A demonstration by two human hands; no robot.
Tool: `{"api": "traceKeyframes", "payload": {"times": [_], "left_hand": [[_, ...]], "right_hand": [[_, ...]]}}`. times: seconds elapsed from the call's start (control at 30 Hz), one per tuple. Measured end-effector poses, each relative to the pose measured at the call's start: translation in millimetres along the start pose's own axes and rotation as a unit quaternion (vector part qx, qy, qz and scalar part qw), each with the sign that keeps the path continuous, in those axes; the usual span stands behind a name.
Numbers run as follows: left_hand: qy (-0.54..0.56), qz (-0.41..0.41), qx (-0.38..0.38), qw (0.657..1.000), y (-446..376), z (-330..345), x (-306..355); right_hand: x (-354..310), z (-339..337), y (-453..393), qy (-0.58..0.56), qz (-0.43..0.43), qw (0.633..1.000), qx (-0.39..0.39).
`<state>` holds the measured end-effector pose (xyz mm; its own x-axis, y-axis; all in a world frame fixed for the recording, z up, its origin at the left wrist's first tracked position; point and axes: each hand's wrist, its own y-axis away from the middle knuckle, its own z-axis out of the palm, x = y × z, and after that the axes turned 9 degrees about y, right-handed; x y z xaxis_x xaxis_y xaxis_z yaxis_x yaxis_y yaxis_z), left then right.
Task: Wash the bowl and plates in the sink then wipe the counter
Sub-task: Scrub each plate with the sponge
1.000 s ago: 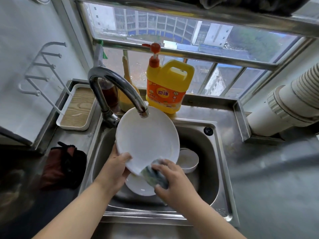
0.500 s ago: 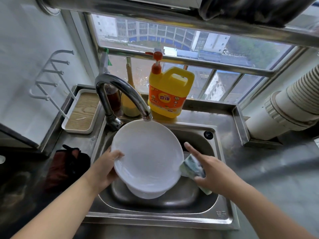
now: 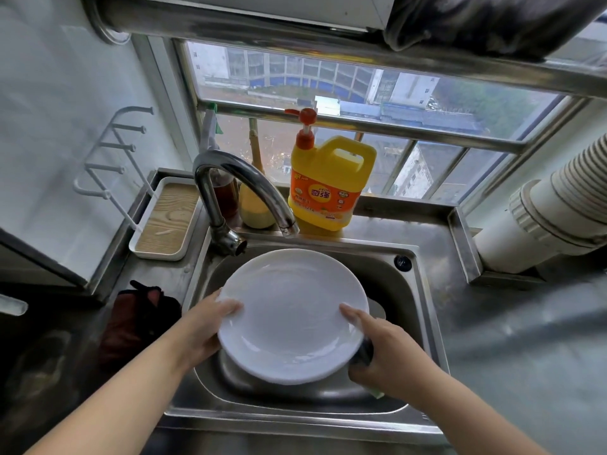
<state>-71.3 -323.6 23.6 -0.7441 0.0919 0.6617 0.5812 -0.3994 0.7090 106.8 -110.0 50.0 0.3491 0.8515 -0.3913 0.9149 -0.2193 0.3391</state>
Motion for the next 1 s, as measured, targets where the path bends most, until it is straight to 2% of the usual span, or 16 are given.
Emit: {"api": "traceKeyframes", "payload": {"times": [0.1,0.17,0.23,0.33,0.37,0.47,0.5,0.53,0.6,0.7,0.73,0.77,0.83,0.9,0.93,1.0], "left_hand": [[-0.038,0.028,0.030,0.998,-10.7,-2.6,-10.1],[-0.152,0.082,0.044,0.984,-12.3,-2.1,-19.4],[-0.316,0.174,0.015,0.933,-6.5,-0.2,-31.4],[-0.460,0.273,-0.135,0.834,11.5,15.1,-46.1],[-0.502,0.295,-0.160,0.797,14.2,21.9,-49.2],[-0.566,0.399,-0.182,0.698,8.5,35.1,-58.0],[-0.556,0.456,-0.167,0.674,4.5,37.2,-60.1],[-0.530,0.496,-0.155,0.670,2.2,38.6,-60.4],[-0.476,0.520,-0.151,0.693,5.5,40.6,-54.0],[-0.474,0.501,-0.126,0.713,9.8,41.9,-45.5],[-0.465,0.490,-0.116,0.728,9.6,42.2,-43.4],[-0.444,0.468,-0.102,0.758,8.8,41.5,-42.4],[-0.348,0.389,-0.078,0.850,8.2,40.0,-38.5],[-0.223,0.281,-0.062,0.931,11.0,38.6,-32.3],[-0.176,0.248,-0.056,0.951,13.7,38.6,-29.6],[-0.120,0.220,-0.042,0.967,17.5,42.0,-28.2]], "right_hand": [[-5.3,-0.5,-0.7,0.049,-0.008,0.998,0.042],[-8.8,-3.2,-2.2,0.078,-0.006,0.995,0.057],[-11.1,-6.0,-4.2,0.096,0.001,0.993,0.061],[-14.0,-8.7,-7.8,0.099,0.011,0.994,0.055],[-15.2,-8.9,-9.0,0.096,0.013,0.994,0.052],[-18.5,-8.2,-10.4,0.076,0.018,0.996,0.033],[-18.4,-7.9,-10.5,0.066,0.018,0.997,0.033],[-17.8,-7.8,-10.3,0.054,0.021,0.998,0.036],[-16.6,-9.4,-9.7,0.018,0.032,0.999,0.037],[-15.3,-10.0,-7.7,-0.035,0.030,0.999,0.009],[-14.9,-11.1,-7.5,-0.051,0.024,0.998,-0.001],[-13.5,-12.6,-7.1,-0.071,0.014,0.997,-0.011],[-9.2,-17.9,-4.0,-0.111,-0.003,0.994,-0.022],[-5.4,-25.8,1.5,-0.144,0.007,0.989,0.015],[-4.8,-29.0,3.9,-0.161,0.015,0.985,0.051],[-2.9,-28.8,3.0,-0.164,0.027,0.976,0.142]]}}
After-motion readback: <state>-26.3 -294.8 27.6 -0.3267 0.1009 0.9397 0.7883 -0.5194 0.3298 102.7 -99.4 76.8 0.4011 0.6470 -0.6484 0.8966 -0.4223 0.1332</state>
